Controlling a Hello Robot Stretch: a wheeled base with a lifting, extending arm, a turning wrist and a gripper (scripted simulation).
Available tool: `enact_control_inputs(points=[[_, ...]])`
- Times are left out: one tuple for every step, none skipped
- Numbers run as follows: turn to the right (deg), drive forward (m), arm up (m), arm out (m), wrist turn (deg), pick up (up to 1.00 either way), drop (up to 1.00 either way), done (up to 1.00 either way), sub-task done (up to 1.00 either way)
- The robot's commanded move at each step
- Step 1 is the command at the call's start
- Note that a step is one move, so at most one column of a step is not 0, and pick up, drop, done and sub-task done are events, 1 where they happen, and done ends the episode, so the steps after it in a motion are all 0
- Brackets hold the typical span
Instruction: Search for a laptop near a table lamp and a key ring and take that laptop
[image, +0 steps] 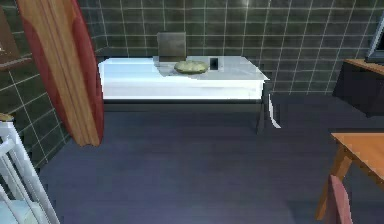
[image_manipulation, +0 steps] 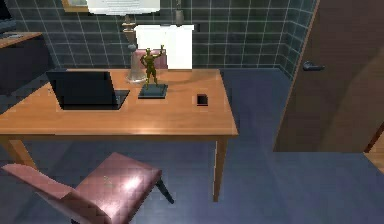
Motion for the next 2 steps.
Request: enact_control_inputs(points=[[0.0,0.05,0.0,0.0,0.0,0.0,0.0,0.0,0.0],[0.0,0.75,0.0,0.0,0.0,0.0,0.0,0.0,0.0]])
